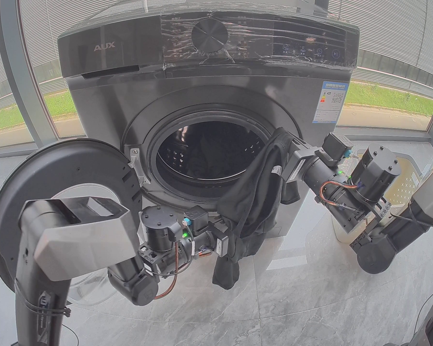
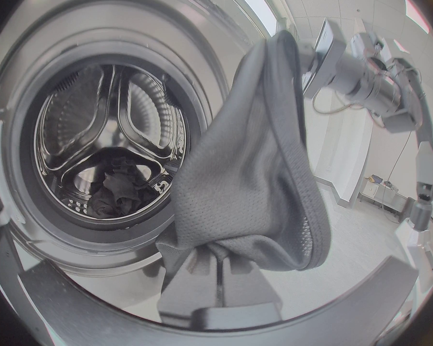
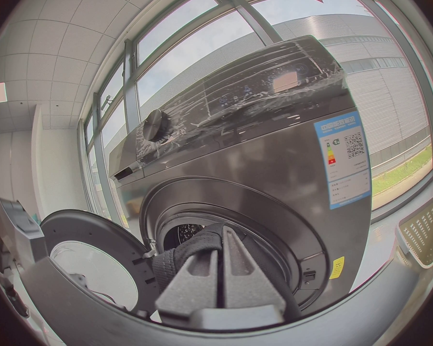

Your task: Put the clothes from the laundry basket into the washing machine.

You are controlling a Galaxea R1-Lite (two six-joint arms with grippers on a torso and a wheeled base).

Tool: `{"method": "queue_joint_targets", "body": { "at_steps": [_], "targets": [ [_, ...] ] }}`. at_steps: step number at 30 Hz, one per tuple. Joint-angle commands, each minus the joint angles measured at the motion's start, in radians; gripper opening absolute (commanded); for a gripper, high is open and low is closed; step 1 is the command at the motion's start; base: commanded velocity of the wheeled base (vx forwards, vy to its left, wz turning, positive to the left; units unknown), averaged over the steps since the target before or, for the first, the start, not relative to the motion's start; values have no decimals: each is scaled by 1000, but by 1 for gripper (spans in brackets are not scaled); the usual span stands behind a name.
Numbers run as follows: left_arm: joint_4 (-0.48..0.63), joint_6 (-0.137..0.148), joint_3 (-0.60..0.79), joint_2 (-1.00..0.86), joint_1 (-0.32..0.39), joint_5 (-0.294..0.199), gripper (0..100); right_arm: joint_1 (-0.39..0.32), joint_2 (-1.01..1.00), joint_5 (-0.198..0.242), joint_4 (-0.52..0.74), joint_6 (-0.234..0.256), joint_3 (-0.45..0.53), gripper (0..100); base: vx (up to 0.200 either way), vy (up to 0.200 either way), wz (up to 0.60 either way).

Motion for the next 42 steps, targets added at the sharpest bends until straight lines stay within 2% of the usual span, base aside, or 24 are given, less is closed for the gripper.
{"method": "queue_joint_targets", "body": {
  "at_steps": [1,7,11,14,16,18,19,20,22,24,34,39,42],
  "targets": [
    [0,4,229,-269,1,-21,0,-61,0,1,-1,0,24,0,0,0,0],
    [1,2,442,-474,10,-82,0,-99,-6,-1,6,2,25,0,0,0,0],
    [3,-7,530,-536,41,-115,0,-111,-16,1,5,12,48,0,0,0,0],
    [1,-15,513,-539,113,-122,0,-111,-17,10,0,19,88,0,0,0,0],
    [1,-7,456,-529,166,-127,0,-104,-20,18,-3,14,143,0,0,0,0],
    [1,-16,439,-531,186,-128,0,-102,-25,25,-1,12,162,0,0,0,0],
    [3,-36,413,-531,217,-130,0,-94,-28,56,-4,9,188,0,0,0,0],
    [1,-48,409,-532,222,-130,0,-93,-26,62,-6,9,195,0,0,0,0],
    [1,-71,409,-539,222,-130,0,-88,-23,64,-7,9,200,0,0,0,0],
    [1,-79,415,-539,217,-130,0,-87,-23,62,-14,9,191,0,0,0,0],
    [1,-65,446,-482,194,-135,0,-71,-39,59,-29,11,166,0,0,0,0],
    [0,-24,447,-430,200,-133,0,-70,-37,61,-29,9,171,0,0,0,0],
    [0,-13,442,-424,199,-133,0,-62,-37,61,-29,9,172,0,0,0,0]
  ]
}}
